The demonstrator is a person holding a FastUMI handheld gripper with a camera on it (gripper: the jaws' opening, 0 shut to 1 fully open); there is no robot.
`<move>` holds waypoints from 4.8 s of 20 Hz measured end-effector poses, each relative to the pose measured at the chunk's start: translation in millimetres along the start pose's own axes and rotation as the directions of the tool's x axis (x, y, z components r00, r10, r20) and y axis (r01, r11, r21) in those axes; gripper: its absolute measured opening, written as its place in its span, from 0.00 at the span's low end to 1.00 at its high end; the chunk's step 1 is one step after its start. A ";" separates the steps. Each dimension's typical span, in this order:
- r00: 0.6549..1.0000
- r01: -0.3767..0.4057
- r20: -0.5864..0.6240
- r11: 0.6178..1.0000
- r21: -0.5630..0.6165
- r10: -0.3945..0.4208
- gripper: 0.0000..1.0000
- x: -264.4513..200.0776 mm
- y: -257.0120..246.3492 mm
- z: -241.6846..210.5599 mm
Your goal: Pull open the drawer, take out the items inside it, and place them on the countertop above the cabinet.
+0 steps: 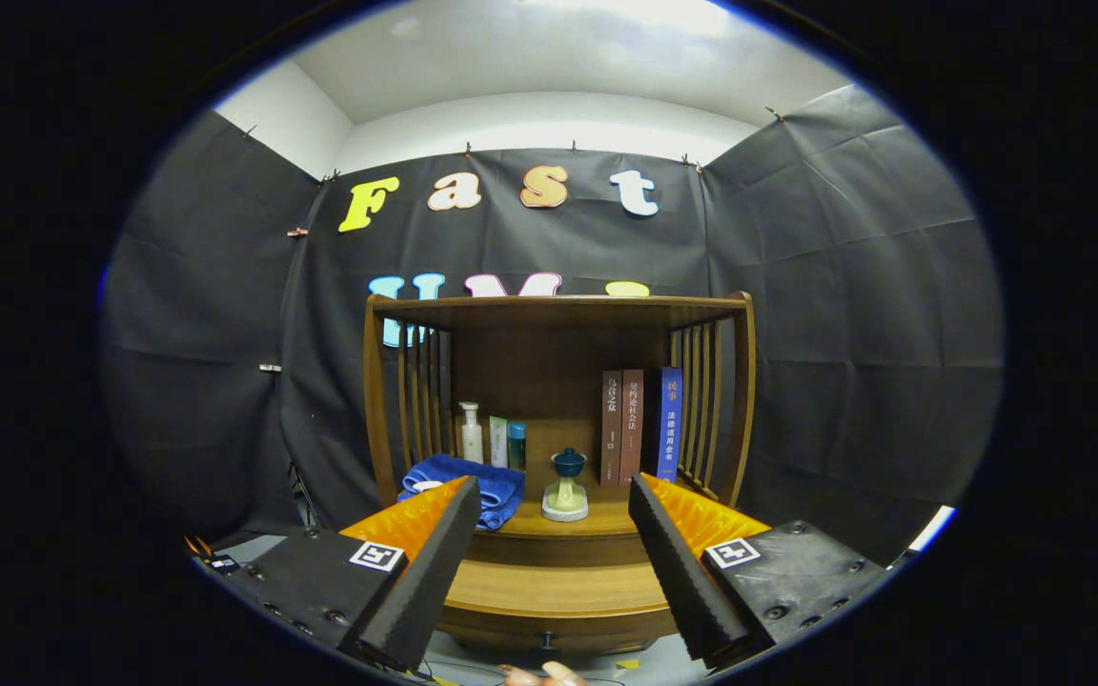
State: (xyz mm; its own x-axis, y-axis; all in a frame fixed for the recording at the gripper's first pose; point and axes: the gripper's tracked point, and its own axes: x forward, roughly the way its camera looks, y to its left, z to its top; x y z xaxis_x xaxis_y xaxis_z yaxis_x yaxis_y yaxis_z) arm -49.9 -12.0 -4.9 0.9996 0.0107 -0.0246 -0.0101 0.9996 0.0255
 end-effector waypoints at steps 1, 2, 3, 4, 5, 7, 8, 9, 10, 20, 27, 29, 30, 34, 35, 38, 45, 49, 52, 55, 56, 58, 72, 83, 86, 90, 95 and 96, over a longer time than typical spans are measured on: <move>1.000 0.000 0.001 1.000 -0.001 0.000 0.99 -0.2 -0.4 0.5; 1.000 0.000 0.003 1.000 0.000 0.000 0.99 0.6 -0.3 1.2; 1.000 -0.002 0.004 1.000 0.001 0.002 0.99 0.8 -0.4 1.2; 1.000 -0.002 0.003 1.000 0.002 0.002 0.99 1.1 -0.2 0.8; 1.000 -0.002 0.001 1.000 0.002 0.002 0.99 1.2 -0.5 0.0; 1.000 -0.002 0.000 1.000 0.001 0.002 0.99 0.8 -0.7 -0.3; 1.000 -0.003 0.002 1.000 0.000 0.003 0.99 1.9 -0.8 -0.1; 1.000 -0.007 0.005 1.000 0.001 0.007 0.99 2.9 -0.8 -1.6; 1.000 -0.007 0.000 1.000 0.001 0.007 0.99 6.0 -2.2 -8.3; 0.957 0.039 -0.290 0.997 0.063 -0.020 0.99 -3.2 -11.8 -238.9; 0.934 0.059 -0.356 0.997 0.056 -0.036 1.00 13.4 -14.8 -282.2; 0.938 0.058 -0.345 0.997 0.050 -0.037 1.00 17.1 -13.3 -279.5; 0.938 0.057 -0.345 0.997 0.045 -0.038 1.00 20.4 -12.8 -279.5; 0.938 0.063 -0.344 0.997 0.040 -0.046 1.00 20.2 -12.7 -279.0; 0.938 0.064 -0.343 0.997 0.033 -0.048 1.00 20.7 -12.5 -278.4; 0.941 0.064 -0.333 0.998 0.026 -0.052 1.00 31.4 -12.4 -275.9; 0.952 0.058 -0.303 0.998 0.019 -0.050 1.00 89.1 -13.0 -272.0; 0.955 0.058 -0.293 0.998 0.017 -0.051 1.00 123.8 -14.8 -274.3; 0.958 0.058 -0.283 0.998 0.019 -0.050 1.00 147.5 -15.8 -275.9; 0.960 0.058 -0.277 0.998 0.019 -0.051 1.00 164.2 -16.8 -277.4; 0.960 0.058 -0.276 0.998 0.019 -0.051 1.00 170.4 -17.1 -278.3; 0.960 0.059 -0.277 0.998 0.018 -0.051 1.00 179.0 -17.3 -279.2; 0.957 0.068 -0.284 0.997 0.025 -0.058 1.00 193.2 -16.2 -280.0; 0.977 0.019 -0.213 1.000 0.010 -0.017 1.00 163.4 -5.3 -191.0; 0.988 0.001 -0.155 1.000 0.011 0.000 0.99 148.5 -0.5 -128.2; 0.999 -0.009 -0.049 1.000 0.003 0.010 0.99 119.1 4.6 -43.2; 1.000 -0.029 -0.009 0.999 -0.031 0.028 0.99 77.7 14.9 13.2; 1.000 -0.028 0.006 0.999 -0.034 0.028 0.99 70.1 16.1 21.1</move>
State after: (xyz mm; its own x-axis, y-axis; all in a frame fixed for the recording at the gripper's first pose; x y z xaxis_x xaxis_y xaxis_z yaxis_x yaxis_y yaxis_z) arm 20.6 4.3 14.8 0.9991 0.0383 -0.0182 -0.0385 0.9992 -0.0074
